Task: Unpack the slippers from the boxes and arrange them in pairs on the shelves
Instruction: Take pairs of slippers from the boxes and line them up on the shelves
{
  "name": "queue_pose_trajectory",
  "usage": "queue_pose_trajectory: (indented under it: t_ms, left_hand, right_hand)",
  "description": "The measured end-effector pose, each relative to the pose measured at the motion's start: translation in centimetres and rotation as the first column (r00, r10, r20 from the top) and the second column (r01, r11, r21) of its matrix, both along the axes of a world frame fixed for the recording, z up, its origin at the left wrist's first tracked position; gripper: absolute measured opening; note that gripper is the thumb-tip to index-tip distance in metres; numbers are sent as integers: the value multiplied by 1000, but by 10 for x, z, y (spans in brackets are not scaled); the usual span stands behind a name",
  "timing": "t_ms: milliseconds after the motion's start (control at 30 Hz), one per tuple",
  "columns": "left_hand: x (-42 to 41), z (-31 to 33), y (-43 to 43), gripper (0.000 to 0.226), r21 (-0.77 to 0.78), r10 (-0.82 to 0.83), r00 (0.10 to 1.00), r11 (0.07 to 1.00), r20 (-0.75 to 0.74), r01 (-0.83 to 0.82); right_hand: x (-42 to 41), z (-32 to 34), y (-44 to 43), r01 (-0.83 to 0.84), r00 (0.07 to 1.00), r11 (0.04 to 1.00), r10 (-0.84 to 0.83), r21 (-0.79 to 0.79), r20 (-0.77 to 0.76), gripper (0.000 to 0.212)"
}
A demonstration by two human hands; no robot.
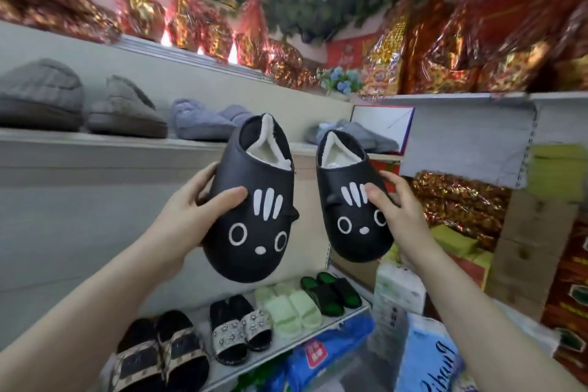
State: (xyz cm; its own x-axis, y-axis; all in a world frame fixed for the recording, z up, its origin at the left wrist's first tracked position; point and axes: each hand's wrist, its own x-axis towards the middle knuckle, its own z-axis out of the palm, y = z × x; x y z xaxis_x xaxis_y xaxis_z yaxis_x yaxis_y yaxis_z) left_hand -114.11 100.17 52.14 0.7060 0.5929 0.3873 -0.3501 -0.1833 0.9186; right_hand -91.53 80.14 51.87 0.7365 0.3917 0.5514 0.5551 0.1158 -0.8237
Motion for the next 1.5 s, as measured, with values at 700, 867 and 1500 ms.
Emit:
queue_pose_trajectory:
  t_ms: [700,867,1500]
  left_hand:
    - [187,81,-52,18,92,293,941,955,-168,-281]
    - [255,104,-51,39,-95,262,938,953,-229,-289]
    - [346,143,34,41,515,826,563,473,23,-715]
  right_hand:
    - [286,137,120,-28,995,997,20,-78,-93,44]
    - [287,104,107,-56,846,918,253,-392,470,72]
    - [309,100,134,-75,821,961,210,-265,530,51]
